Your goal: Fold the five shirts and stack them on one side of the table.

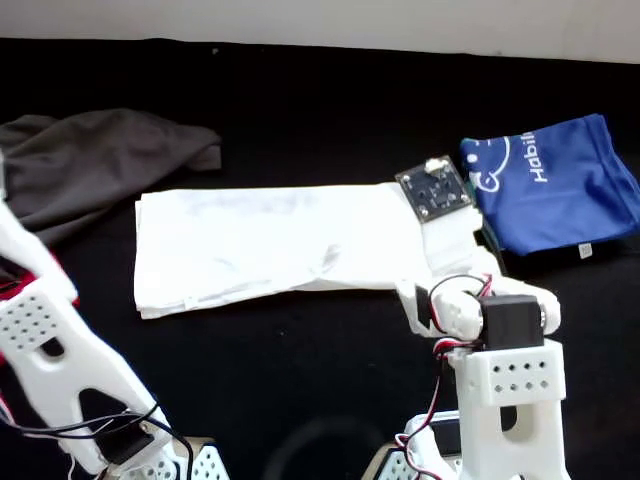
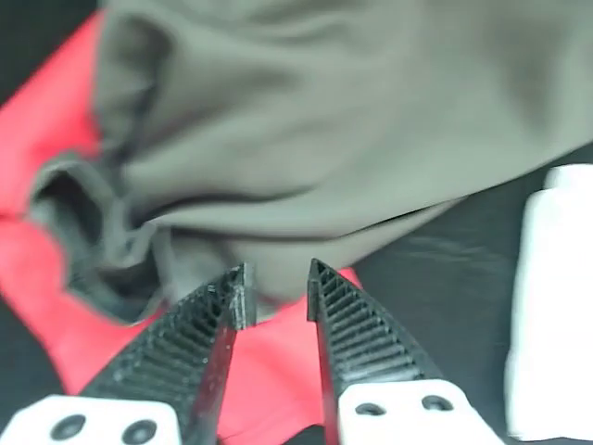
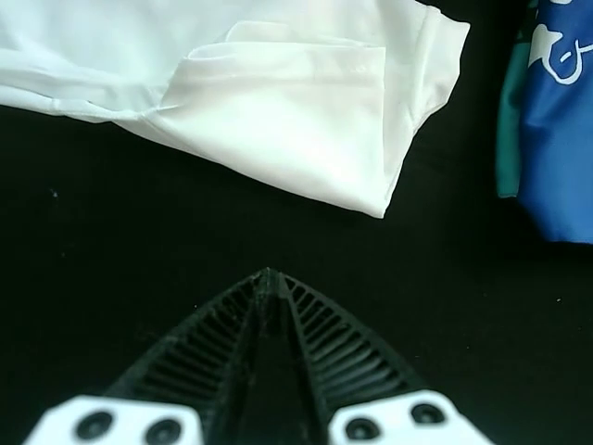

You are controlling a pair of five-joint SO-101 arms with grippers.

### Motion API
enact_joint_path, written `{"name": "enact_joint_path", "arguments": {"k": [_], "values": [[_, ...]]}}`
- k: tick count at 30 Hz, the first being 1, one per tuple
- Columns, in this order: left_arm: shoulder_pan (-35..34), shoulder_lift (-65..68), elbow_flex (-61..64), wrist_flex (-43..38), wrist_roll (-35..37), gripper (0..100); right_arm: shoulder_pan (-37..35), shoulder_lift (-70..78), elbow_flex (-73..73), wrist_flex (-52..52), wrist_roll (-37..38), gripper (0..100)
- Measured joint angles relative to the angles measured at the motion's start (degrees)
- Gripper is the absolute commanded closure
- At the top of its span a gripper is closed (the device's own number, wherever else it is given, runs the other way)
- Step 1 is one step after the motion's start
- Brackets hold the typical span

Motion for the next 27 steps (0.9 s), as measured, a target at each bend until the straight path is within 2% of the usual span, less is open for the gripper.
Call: {"name": "enact_joint_path", "arguments": {"k": [3,5,13,16,20,27], "values": [[2.5,-0.9,2.0,0.6,3.2,81,0.0,-0.9,1.8,0.0,0.0,99.2],[3.6,-3.3,7.2,0.8,4.6,80,0.0,-0.9,2.3,0.0,0.0,99.2],[10.3,-16.4,43.0,0.4,6.2,80,-0.1,-1.0,2.9,0.0,0.0,99.2],[11.3,-16.9,52.3,-4.5,7.8,80,-0.1,-1.0,2.9,0.0,0.0,99.2],[11.7,-16.9,58.1,-8.7,9.6,80,-0.1,-1.0,2.9,0.0,0.0,99.2],[14.7,-16.9,62.0,-9.2,12.0,80,-0.1,-1.0,2.9,0.0,0.0,99.2]]}}
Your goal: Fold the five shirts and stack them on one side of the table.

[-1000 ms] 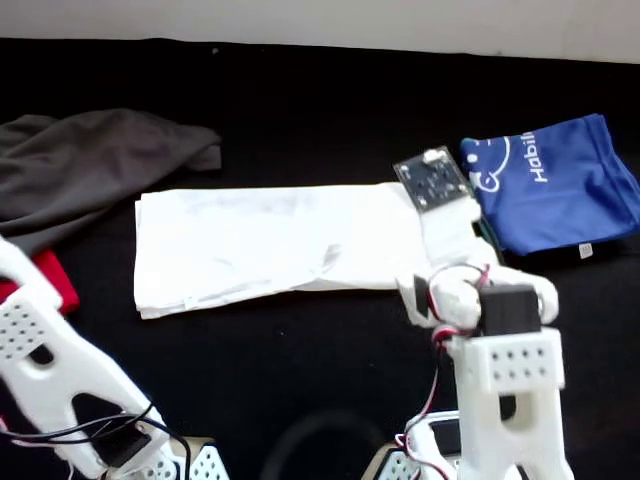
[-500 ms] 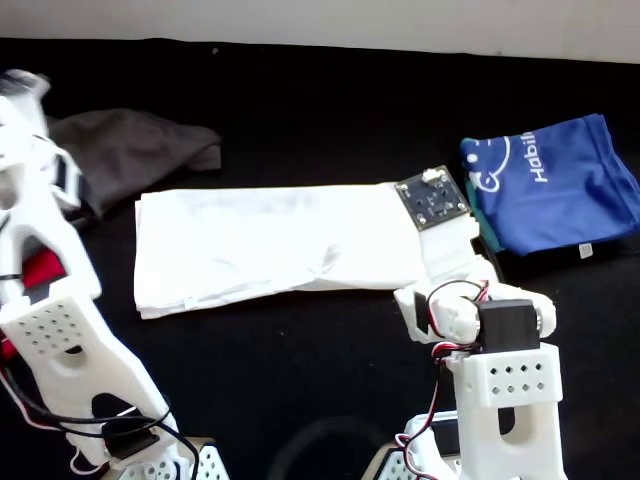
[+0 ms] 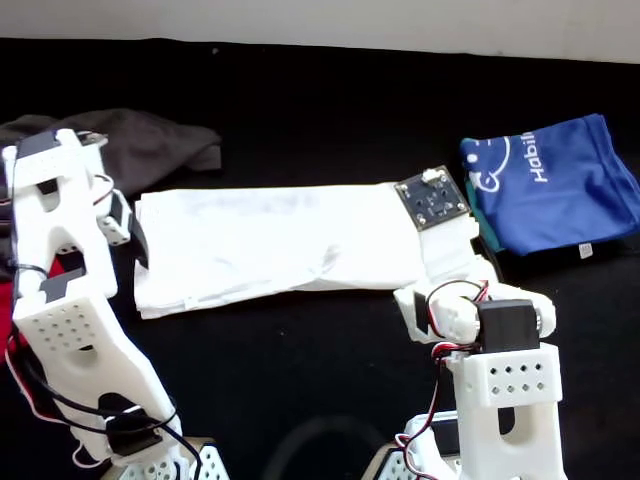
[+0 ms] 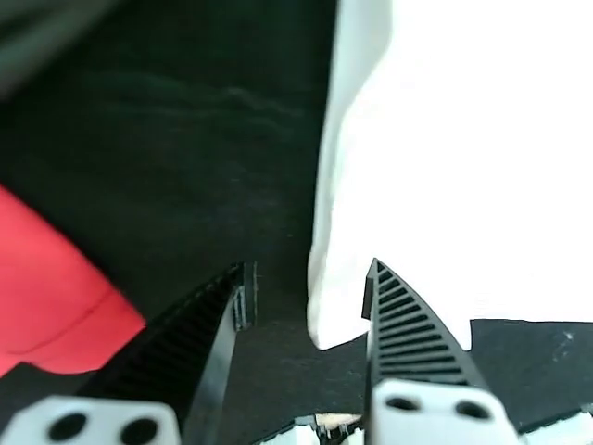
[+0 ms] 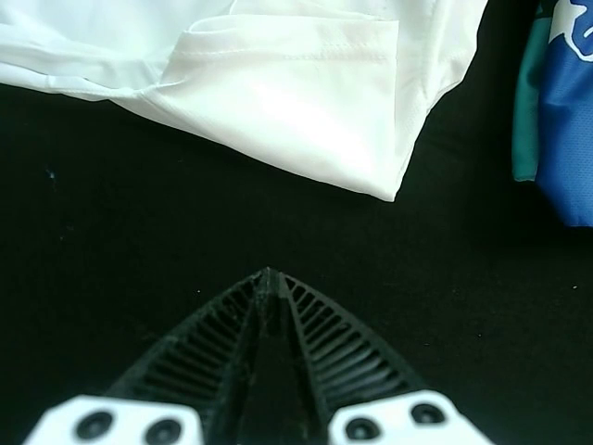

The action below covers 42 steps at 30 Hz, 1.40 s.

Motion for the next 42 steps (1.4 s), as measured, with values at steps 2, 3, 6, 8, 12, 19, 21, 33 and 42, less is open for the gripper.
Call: {"name": "enact_joint_path", "arguments": {"k": [2,3,6,8,12,19,21,33,42], "values": [[1.3,0.0,0.1,-0.3,0.8,80,0.0,0.0,0.0,0.0,0.0,99.2],[1.8,0.0,0.2,-0.6,1.6,80,0.0,0.0,0.0,0.0,0.0,99.2],[2.4,0.0,0.4,-2.8,2.6,80,0.0,0.0,0.0,0.0,0.0,99.2],[2.4,0.0,0.4,-3.5,2.8,80,0.0,0.0,0.0,0.0,0.0,99.2],[2.4,3.2,0.4,-4.7,2.8,80,0.0,0.0,0.0,0.0,0.0,99.2],[2.4,7.1,-0.4,-4.7,4.7,83,0.0,0.0,0.0,0.0,0.0,99.2],[2.4,7.1,-0.4,-4.7,4.7,93,0.0,-0.2,0.0,0.4,0.0,99.2],[1.1,7.6,-0.5,-4.6,2.1,99,0.0,-0.4,-5.3,8.3,0.0,99.2],[-8.4,8.4,-11.6,4.3,-5.4,99,5.5,-10.9,3.2,4.8,0.0,99.2]]}}
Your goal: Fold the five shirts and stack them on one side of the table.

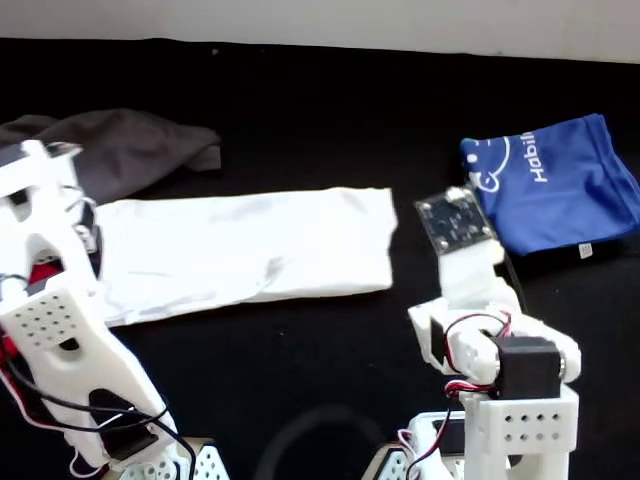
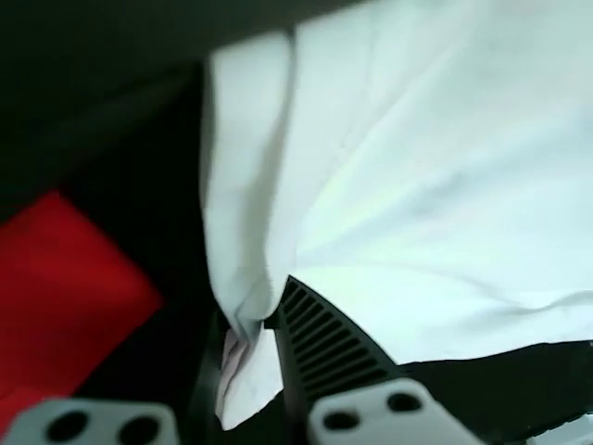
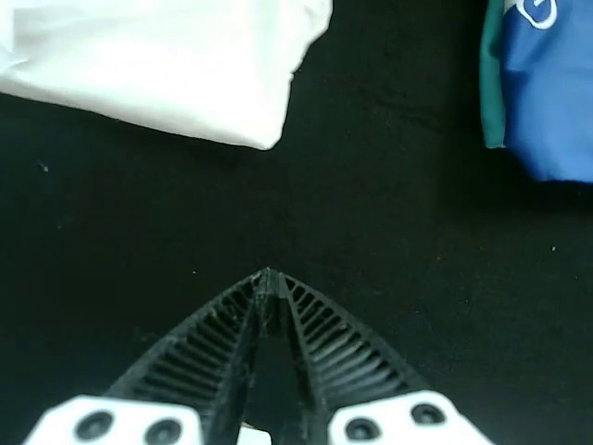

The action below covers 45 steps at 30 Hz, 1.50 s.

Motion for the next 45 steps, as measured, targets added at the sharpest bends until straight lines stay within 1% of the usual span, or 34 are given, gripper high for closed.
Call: {"name": "enact_joint_path", "arguments": {"k": [3,6,10,13,15,20,26,30,32,35,40,45], "values": [[0.7,0.0,-3.6,4.0,-0.2,99,5.1,-3.1,10.8,-7.2,0.0,99.2],[2.3,-0.4,-4.1,4.8,0.8,99,10.0,-3.4,22.0,-16.0,0.3,99.2],[6.8,-7.0,0.6,5.1,1.8,99,15.9,-3.0,33.7,-25.9,1.9,99.2],[13.0,-15.4,6.6,5.1,1.8,99,19.0,-2.9,39.2,-32.4,2.0,99.2],[18.0,-21.2,9.7,5.1,1.8,99,19.7,-2.9,41.6,-35.7,2.0,99.2],[31.2,-31.2,11.3,5.2,1.8,99,20.2,-2.9,43.4,-37.6,2.0,99.2],[46.8,-33.2,11.8,5.2,1.8,99,20.3,-2.9,47.0,-39.6,2.0,99.2],[54.2,-33.2,13.1,5.2,1.8,99,20.4,-2.9,49.1,-40.8,2.0,99.2],[56.4,-32.4,13.7,5.2,1.8,99,20.4,-2.9,49.4,-40.8,2.0,99.2],[57.1,-27.9,13.9,3.7,1.7,99,20.4,-2.9,49.4,-41.0,2.0,99.2],[55.9,-21.5,13.9,-4.0,1.8,99,20.4,-2.9,49.4,-41.0,2.0,99.2],[55.8,-17.0,13.9,-9.9,1.8,99,20.4,-3.2,50.5,-41.5,2.0,99.2]]}}
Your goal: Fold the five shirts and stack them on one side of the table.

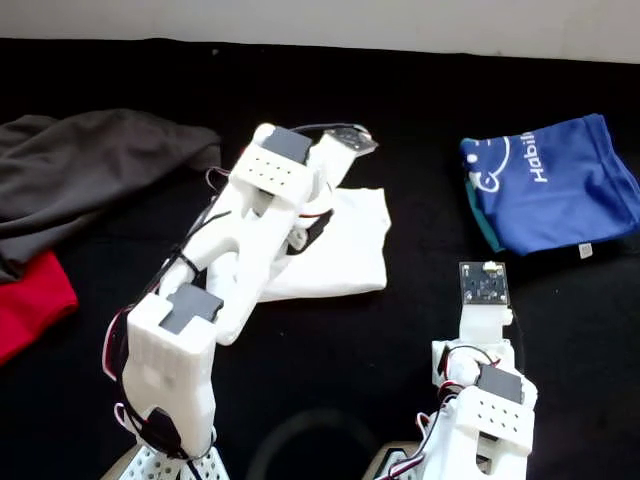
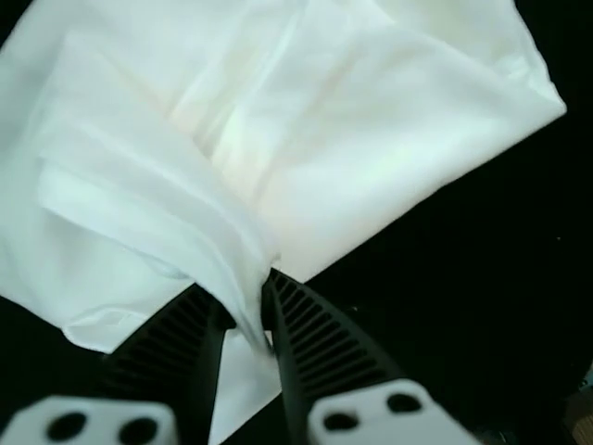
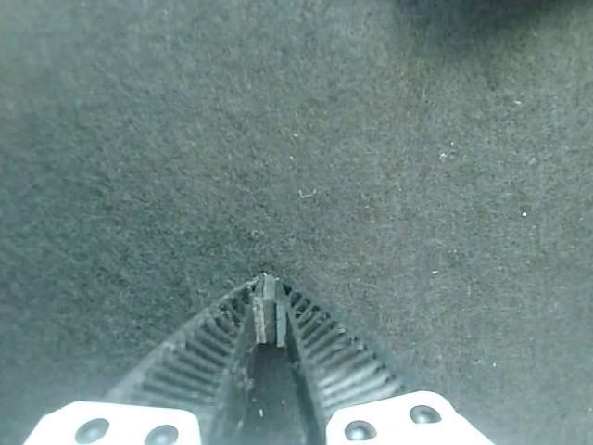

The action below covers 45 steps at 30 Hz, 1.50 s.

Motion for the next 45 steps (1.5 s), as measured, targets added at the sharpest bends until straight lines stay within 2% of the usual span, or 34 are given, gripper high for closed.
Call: {"name": "enact_joint_path", "arguments": {"k": [5,13,19,25,35,37,41,45], "values": [[-1.1,2.5,-0.3,-3.5,0.0,99,0.0,-0.1,0.1,0.0,0.0,99.2],[-0.5,2.5,-14.9,6.8,3.1,99,0.0,-0.1,1.1,-1.1,-1.8,99.2],[3.3,3.2,-23.8,7.7,4.6,99,0.1,-0.1,1.8,-2.6,-2.9,99.2],[7.5,11.1,-32.3,7.7,4.6,99,0.1,-0.1,2.0,-2.7,-2.9,99.2],[10.4,28.4,-52.6,8.3,4.9,99,0.1,-0.1,2.0,-2.7,-2.9,99.2],[10.4,30.1,-55.6,8.3,5.5,95,0.1,-0.1,2.0,-2.7,-2.9,99.2],[10.3,30.7,-60.6,8.3,11.6,83,0.1,-0.1,2.0,-2.7,-2.9,99.2],[10.3,30.7,-66.1,11.7,14.0,83,0.1,-0.1,2.0,-2.7,-2.9,99.2]]}}
